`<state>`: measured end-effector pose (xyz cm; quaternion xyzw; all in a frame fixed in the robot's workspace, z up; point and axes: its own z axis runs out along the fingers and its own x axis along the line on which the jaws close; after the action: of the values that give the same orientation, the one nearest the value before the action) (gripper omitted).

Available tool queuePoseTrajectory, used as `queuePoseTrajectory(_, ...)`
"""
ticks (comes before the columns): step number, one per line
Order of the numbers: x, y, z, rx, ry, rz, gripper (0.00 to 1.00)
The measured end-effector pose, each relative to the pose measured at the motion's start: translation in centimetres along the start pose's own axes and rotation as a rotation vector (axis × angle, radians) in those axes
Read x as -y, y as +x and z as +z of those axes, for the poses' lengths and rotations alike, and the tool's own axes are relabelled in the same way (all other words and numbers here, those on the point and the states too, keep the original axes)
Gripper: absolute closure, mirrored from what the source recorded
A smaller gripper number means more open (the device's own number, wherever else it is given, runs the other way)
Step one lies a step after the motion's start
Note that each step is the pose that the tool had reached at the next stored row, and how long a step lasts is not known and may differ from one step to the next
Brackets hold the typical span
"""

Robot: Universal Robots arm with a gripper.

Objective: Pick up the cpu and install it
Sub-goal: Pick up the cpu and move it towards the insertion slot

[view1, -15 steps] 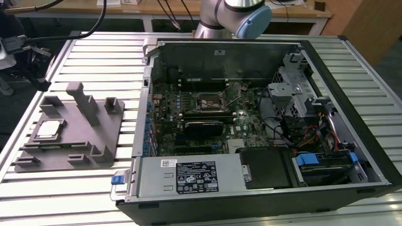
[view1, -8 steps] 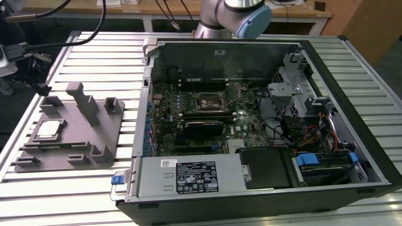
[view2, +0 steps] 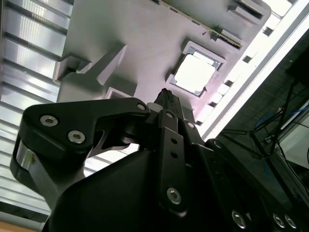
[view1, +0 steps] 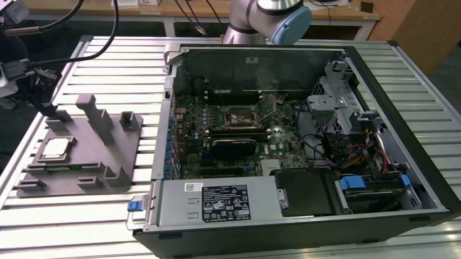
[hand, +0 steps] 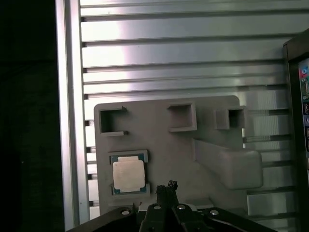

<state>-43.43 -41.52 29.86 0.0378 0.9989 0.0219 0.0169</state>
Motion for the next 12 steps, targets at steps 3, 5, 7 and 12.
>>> queuePoseTrajectory(3, 0.17, 0.32, 0.42, 0.0, 0.0001, 0.0, 0.89)
queuePoseTrajectory(5, 0.28, 0.56, 0.72, 0.0, 0.0, 0.0, 0.89)
queuePoseTrajectory(7, 0.36, 0.76, 1.01, -0.0001, 0.0, 0.0, 0.89)
queuePoseTrajectory(12, 0.61, 1.25, 1.72, 0.0, 0.0, 0.0, 0.89)
